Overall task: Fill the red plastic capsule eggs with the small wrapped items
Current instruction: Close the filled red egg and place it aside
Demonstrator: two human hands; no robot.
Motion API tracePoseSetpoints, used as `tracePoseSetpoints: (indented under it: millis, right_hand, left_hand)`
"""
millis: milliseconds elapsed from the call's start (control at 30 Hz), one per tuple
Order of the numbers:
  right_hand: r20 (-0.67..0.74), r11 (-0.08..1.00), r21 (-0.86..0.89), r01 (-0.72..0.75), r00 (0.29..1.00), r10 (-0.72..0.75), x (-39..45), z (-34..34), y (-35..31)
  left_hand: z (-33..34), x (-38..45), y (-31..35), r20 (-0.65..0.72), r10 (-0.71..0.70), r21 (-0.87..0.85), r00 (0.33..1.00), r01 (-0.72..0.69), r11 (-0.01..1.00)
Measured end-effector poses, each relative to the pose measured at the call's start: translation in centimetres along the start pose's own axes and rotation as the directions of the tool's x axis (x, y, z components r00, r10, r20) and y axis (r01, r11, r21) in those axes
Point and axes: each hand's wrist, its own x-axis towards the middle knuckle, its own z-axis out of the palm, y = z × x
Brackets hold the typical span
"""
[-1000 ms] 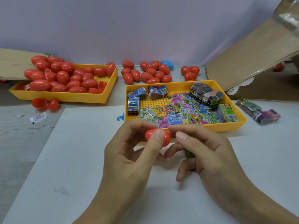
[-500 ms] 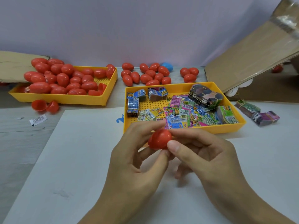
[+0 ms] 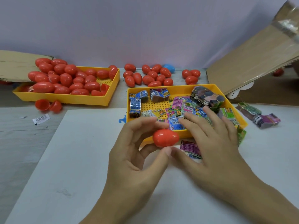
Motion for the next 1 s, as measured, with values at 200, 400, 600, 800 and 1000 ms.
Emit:
tracePoseSetpoints:
  millis: [200,400,600,800,1000]
  right_hand:
    - [-0.047,0.998,-0.02,-0.055,0.997,0.054,0.5,0.2,0.6]
    - [-0.112,0.991,0.127,-0.051,0.992,0.065,0.9,0.1,0.6]
    - [-0.164,0.951,0.306,-0.042,0.982,0.096,1.1,-0.1,0.7]
    - [-0.251,0.887,0.461,0.018,0.962,0.111,1.2,-0.4,0.4]
    - [-0.409,0.85,0.502,0.16,0.91,0.07,0.6,-0.9,0.1]
  left_hand:
    - [0.0,0.1,-0.1,-0.018,0.044,0.081,0.999,-0.042,0.996]
    - [0.2,0.1,-0.2,-0.074,-0.028,0.014,0.997,0.029,0.999]
    - [0.1,0.3,0.0,-0.072,-0.09,-0.004,0.993,0.09,0.996]
    - [0.1,0.3,0.2,-0.07,-0.1,-0.028,0.993,0.098,0.995]
    - [0.1,0.3,0.7,-0.125,-0.159,-0.028,0.979,0.157,0.987]
